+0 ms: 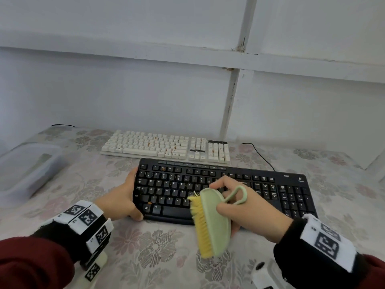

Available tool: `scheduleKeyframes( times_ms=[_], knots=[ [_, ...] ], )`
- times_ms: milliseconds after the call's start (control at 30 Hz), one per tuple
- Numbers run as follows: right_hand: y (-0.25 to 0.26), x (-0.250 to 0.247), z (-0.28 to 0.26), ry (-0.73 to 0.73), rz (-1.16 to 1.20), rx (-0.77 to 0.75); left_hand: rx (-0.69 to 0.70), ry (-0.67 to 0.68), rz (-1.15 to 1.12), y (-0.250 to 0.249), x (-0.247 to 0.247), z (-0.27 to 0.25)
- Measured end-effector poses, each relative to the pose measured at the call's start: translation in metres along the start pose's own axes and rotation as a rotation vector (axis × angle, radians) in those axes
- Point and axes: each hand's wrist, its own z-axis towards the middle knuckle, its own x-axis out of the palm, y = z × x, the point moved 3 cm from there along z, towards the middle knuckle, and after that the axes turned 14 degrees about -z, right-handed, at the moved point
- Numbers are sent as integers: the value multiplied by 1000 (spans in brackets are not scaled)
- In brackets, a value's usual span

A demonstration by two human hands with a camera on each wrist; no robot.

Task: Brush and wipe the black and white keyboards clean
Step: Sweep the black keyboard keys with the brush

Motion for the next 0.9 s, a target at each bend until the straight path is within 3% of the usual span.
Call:
scheduleKeyframes(
  times_ms=[67, 233, 333, 567, 800, 900],
  knots=[
    [5, -9, 0, -26, 75, -23, 5, -2, -3, 0, 0, 0],
    [19, -36, 22, -330, 199, -73, 10, -5, -20, 1, 0, 0],
    [23, -35, 38, -379, 191, -73, 15, -2, -29, 1, -1, 0],
    [19, -1, 36, -197, -2, -38, 27, 3, -16, 1, -2, 1],
    [17, 16, 10, 56, -27, -63, 24, 4, -18, 2, -1, 1],
    [23, 3, 13, 12, 38, -94, 20, 5, -21, 2, -2, 1]
  ],
)
